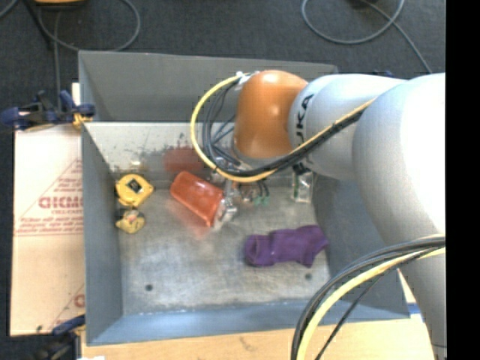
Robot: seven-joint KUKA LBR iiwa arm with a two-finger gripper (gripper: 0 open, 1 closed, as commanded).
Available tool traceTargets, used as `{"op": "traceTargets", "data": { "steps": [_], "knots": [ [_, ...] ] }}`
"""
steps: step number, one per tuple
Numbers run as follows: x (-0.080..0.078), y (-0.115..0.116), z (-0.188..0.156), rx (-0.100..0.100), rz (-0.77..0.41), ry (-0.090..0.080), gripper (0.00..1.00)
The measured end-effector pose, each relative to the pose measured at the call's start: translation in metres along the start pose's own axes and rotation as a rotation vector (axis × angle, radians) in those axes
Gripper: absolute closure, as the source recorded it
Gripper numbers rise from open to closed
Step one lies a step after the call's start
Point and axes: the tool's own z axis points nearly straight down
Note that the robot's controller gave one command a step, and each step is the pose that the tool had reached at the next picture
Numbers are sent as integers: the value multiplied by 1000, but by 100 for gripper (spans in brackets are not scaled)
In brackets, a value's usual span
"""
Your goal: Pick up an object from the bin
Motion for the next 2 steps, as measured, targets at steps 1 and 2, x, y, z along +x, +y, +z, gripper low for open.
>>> {"op": "traceTargets", "data": {
  "steps": [1, 2],
  "knots": [
    [0, 0, 0, 0, 0, 0, 100],
    [-5, 10, -126, -1, 2, 0, 100]
  ]
}}
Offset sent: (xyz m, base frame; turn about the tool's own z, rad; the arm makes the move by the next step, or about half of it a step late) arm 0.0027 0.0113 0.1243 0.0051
